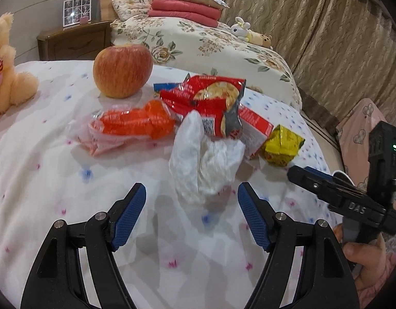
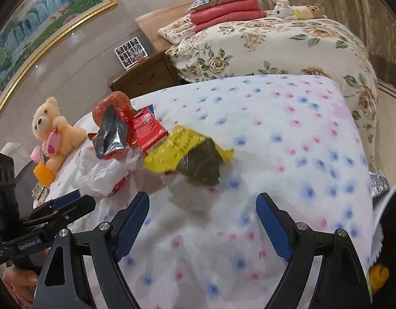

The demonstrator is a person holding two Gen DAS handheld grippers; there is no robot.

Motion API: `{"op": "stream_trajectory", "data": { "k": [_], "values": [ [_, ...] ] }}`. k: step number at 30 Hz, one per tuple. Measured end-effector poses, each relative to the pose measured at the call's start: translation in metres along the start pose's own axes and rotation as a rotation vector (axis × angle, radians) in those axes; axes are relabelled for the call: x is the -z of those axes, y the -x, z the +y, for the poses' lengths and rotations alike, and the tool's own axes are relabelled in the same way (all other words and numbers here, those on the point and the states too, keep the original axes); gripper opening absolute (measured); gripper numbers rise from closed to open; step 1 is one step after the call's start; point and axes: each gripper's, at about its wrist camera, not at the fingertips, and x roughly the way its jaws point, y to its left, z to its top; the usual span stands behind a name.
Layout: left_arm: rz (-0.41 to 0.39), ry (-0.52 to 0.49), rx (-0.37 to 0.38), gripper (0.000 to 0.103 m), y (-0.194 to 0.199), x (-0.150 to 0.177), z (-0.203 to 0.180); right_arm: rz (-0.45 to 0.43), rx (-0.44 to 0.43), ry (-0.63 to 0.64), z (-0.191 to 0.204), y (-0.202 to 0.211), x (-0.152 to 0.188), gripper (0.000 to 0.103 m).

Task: Collect trash
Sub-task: 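Move both open tools back over the bed toward the remaining trash, then grasp the white plastic bag with the left tool while the right tool grasps the yellow snack wrapper, then carry the white plastic bag and yellow wrapper over the trash bin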

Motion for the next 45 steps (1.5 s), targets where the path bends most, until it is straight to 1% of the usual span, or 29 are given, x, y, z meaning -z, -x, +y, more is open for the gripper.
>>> {"op": "stream_trajectory", "data": {
  "k": [6,9,10,11,12,13,14,15,16,17,19,20,25,30,35,45],
  "values": [
    [0.001,0.002,0.008,0.075,-0.009,-0.007,0.001,0.005,-0.002,0.024,0.004,-0.016,-0.015,0.087],
    [0.001,-0.004,0.024,0.075,-0.012,-0.007,0.001,0.006,-0.004,0.034,0.007,-0.021,-0.02,0.086],
    [0.001,-0.006,0.026,0.075,-0.013,-0.006,0.0,0.008,-0.005,0.038,0.008,-0.022,-0.02,0.085],
    [-0.001,-0.01,0.03,0.073,-0.013,-0.006,-0.001,0.007,-0.005,0.042,0.009,-0.023,-0.021,0.082],
    [-0.001,-0.017,0.036,0.07,-0.013,-0.005,-0.002,0.006,-0.003,0.047,0.01,-0.024,-0.021,0.075],
    [0.002,-0.022,0.041,0.064,-0.014,-0.005,-0.003,0.008,0.002,0.053,0.011,-0.024,-0.021,0.071],
    [0.007,-0.027,0.047,0.057,-0.015,-0.004,-0.004,0.008,0.006,0.055,0.011,-0.024,-0.021,0.062],
    [0.011,-0.031,0.05,0.053,-0.015,-0.004,-0.005,0.007,0.007,0.056,0.012,-0.024,-0.021,0.044],
    [0.014,-0.035,0.052,0.049,-0.015,-0.003,-0.006,0.011,0.009,0.054,0.011,-0.024,-0.02,0.036],
    [0.013,-0.038,0.049,0.049,-0.014,-0.002,-0.007,0.018,0.009,0.05,0.01,-0.025,-0.02,0.027],
    [0.01,-0.038,0.054,0.046,-0.012,-0.001,-0.007,0.022,0.007,0.041,0.008,-0.025,-0.018,0.02],
    [0.01,-0.035,0.058,0.044,-0.011,0.0,-0.007,0.021,0.006,0.038,0.008,-0.024,-0.018,0.013],
    [0.016,-0.026,0.072,0.036,-0.005,0.007,-0.007,0.013,-0.002,0.024,0.006,-0.014,-0.01,0.01],
    [0.02,-0.032,0.102,0.035,0.005,0.015,-0.013,0.003,-0.012,0.011,0.006,0.0,0.001,0.01],
    [0.027,-0.044,0.141,0.033,0.013,0.026,-0.026,-0.01,-0.003,0.0,0.003,0.019,0.017,0.01],
    [0.04,-0.103,0.204,0.033,0.024,0.044,-0.065,-0.04,0.034,-0.04,-0.013,0.064,0.05,0.01]
  ]
}}
